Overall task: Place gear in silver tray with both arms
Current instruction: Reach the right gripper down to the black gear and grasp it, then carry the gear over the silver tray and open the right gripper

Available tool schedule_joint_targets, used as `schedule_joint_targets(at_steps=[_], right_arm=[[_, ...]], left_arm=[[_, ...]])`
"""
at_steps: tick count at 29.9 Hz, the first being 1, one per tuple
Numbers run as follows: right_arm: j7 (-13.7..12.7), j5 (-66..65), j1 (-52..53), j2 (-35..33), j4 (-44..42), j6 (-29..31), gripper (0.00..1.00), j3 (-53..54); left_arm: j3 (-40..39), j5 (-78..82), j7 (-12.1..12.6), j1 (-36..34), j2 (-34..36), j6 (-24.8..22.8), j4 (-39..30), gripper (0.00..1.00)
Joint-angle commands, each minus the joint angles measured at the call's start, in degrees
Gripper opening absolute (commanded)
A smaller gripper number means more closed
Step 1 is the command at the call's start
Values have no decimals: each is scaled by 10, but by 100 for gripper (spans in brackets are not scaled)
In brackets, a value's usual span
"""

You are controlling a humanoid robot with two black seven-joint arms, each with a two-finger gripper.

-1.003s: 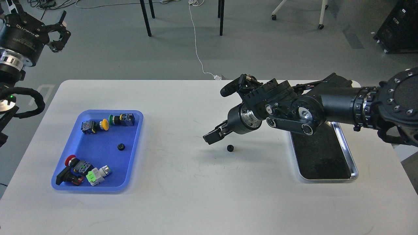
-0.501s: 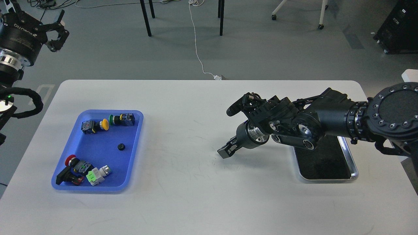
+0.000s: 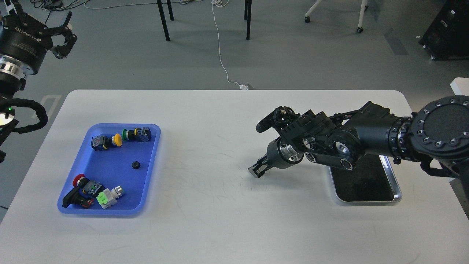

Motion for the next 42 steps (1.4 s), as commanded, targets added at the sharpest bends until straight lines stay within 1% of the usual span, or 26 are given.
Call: schedule_joint_targets(at_steps=[1, 6, 8, 12, 14, 19, 23, 26, 31, 35, 39, 42], right_arm=[[1, 0, -1, 0, 0, 0, 32, 2], [5, 0, -1, 0, -5, 0, 9, 1], [6, 0, 0, 0, -5, -3, 6, 2], [6, 0, 9, -2, -4, -4, 6, 6], [6, 0, 24, -24, -1, -4, 6, 13], [7, -2, 64, -104, 15, -4, 7, 17], [7, -25, 76, -189, 71, -3, 7, 16], [7, -69, 74, -258, 115, -3, 7, 16], [7, -101, 39, -354, 146, -9, 7, 19], [7, -119, 1, -395, 166, -27, 7, 19], [6, -141, -31, -416, 167, -29, 8, 40], [6, -161, -56, -419, 167, -32, 12, 55]], left_arm=[[1, 0, 1, 0, 5, 0, 0, 97], [4, 1, 1, 0, 6, 0, 0, 97], [4, 1, 1, 0, 6, 0, 0, 97], [4, 1, 1, 0, 8, 0, 0, 97], [4, 1, 1, 0, 8, 0, 0, 97], [5, 1, 1, 0, 14, 0, -1, 97], [6, 1, 1, 0, 14, 2, -7, 97], [4, 1, 1, 0, 14, 5, -19, 97], [4, 1, 1, 0, 15, 6, -26, 97], [7, 1, 3, 0, 14, 6, -26, 97], [8, 1, 4, -1, 14, 8, -45, 97], [7, 1, 4, -1, 15, 11, -53, 97]])
